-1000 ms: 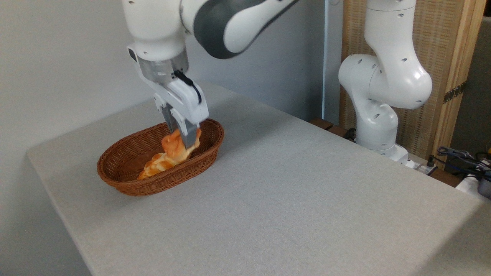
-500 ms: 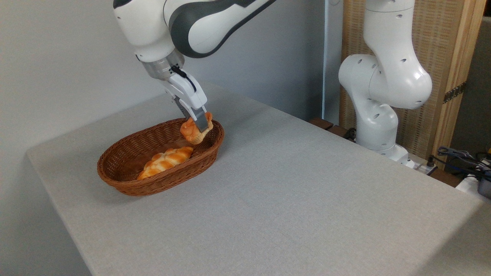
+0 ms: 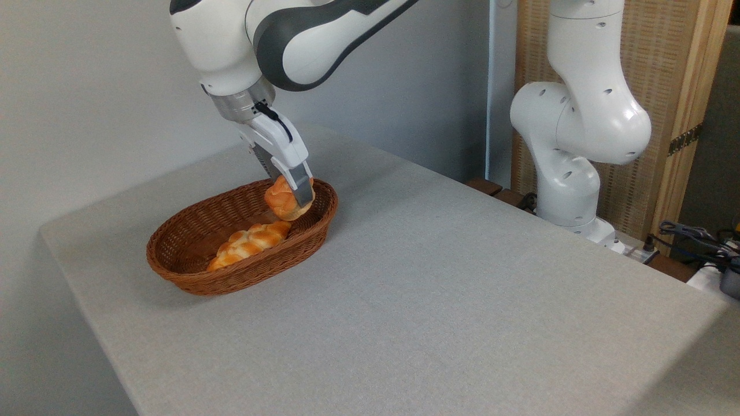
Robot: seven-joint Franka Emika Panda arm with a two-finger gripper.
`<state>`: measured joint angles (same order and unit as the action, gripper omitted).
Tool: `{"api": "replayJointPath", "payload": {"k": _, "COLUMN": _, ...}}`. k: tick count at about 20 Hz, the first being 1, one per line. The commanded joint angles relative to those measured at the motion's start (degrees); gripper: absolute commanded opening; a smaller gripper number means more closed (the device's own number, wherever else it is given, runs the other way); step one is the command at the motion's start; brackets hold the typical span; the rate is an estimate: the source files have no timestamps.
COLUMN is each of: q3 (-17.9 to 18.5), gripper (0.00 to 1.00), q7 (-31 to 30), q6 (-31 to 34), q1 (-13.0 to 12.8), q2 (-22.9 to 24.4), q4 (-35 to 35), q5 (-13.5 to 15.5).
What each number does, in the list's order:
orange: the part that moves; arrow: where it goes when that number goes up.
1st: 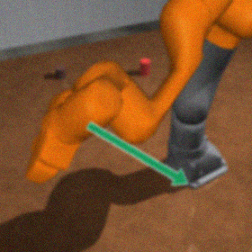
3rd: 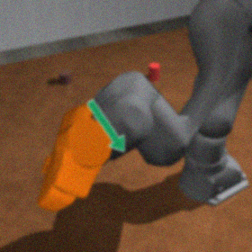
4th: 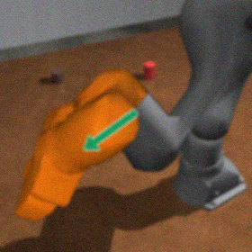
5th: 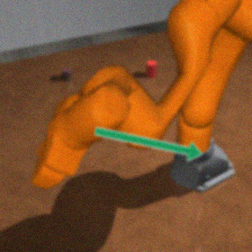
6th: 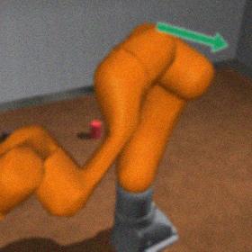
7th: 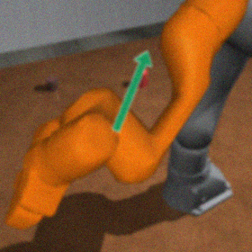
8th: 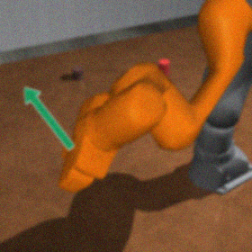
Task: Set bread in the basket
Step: 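Lower the roll into the basket, open the gripper and raise it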
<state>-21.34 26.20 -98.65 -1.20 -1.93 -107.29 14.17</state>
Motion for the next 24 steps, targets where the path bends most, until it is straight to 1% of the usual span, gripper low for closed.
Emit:
{"api": "replayJointPath", "payload": {"k": 1, "q3": -0.28, "gripper": 1.0, "q7": -1.24, "q6": -0.66, "q1": 0.23, "q2": 0.18, "q4": 0.33, "q5": -0.11}}
{"api": "replayJointPath", "payload": {"k": 3, "q3": -0.2, "gripper": 1.0, "q7": -1.32, "q6": -0.66, "q1": 0.23, "q2": 0.18, "q4": 0.33, "q5": -0.11}}
{"api": "replayJointPath", "payload": {"k": 6, "q3": -0.28, "gripper": 1.0, "q7": -3.87, "q6": -0.75, "q1": 0.23, "q2": 0.18, "q4": 0.33, "q5": -0.02}}
{"api": "replayJointPath", "payload": {"k": 11, "q3": -0.29, "gripper": 1.0, "q7": -3.87, "q6": -1.63, "q1": 0.23, "q2": 0.26, "q4": 0.94, "q5": -0.11}}
{"api": "replayJointPath", "payload": {"k": 13, "q3": -0.2, "gripper": 1.0, "q7": -3.7, "q6": -3.38, "q1": 0.23, "q2": 0.53, "q4": 3.04, "q5": -0.72}}
{"api": "replayJointPath", "payload": {"k": 14, "q3": 0.06, "gripper": 1.0, "q7": -3.18, "q6": -4.78, "q1": 0.23, "q2": 0.7, "q4": 4.27, "q5": -1.59}}
{"api": "replayJointPath", "payload": {"k": 17, "q3": 0.85, "gripper": 1.0, "q7": -1.86, "q6": -6.11, "q1": 0.32, "q2": 0.71, "q4": 9.44, "q5": -8.17}}
{"api": "replayJointPath", "payload": {"k": 18, "q3": 2.69, "gripper": 1.0, "q7": -1.68, "q6": -5.42, "q1": 0.32, "q2": 0.7, "q4": 11.29, "q5": -9.41}}
{"api": "replayJointPath", "payload": {"k": 19, "q3": 4.62, "gripper": 1.0, "q7": -1.07, "q6": -5.41, "q1": 0.23, "q2": 0.7, "q4": 11.66, "q5": -9.68}}
{"api": "replayJointPath", "payload": {"k": 20, "q3": 5.68, "gripper": 1.0, "q7": 0.33, "q6": -5.32, "q1": 0.23, "q2": 0.79, "q4": 11.93, "q5": -9.77}}
{"api": "replayJointPath", "payload": {"k": 21, "q3": 7.61, "gripper": 1.0, "q7": 2.43, "q6": -4.71, "q1": 0.14, "q2": 0.97, "q4": 12.8, "q5": -9.86}}
{"api": "replayJointPath", "payload": {"k": 24, "q3": 14.02, "gripper": 1.0, "q7": 10.25, "q6": 3.61, "q1": -1.26, "q2": 0.88, "q4": 17.8, "q5": -9.77}}
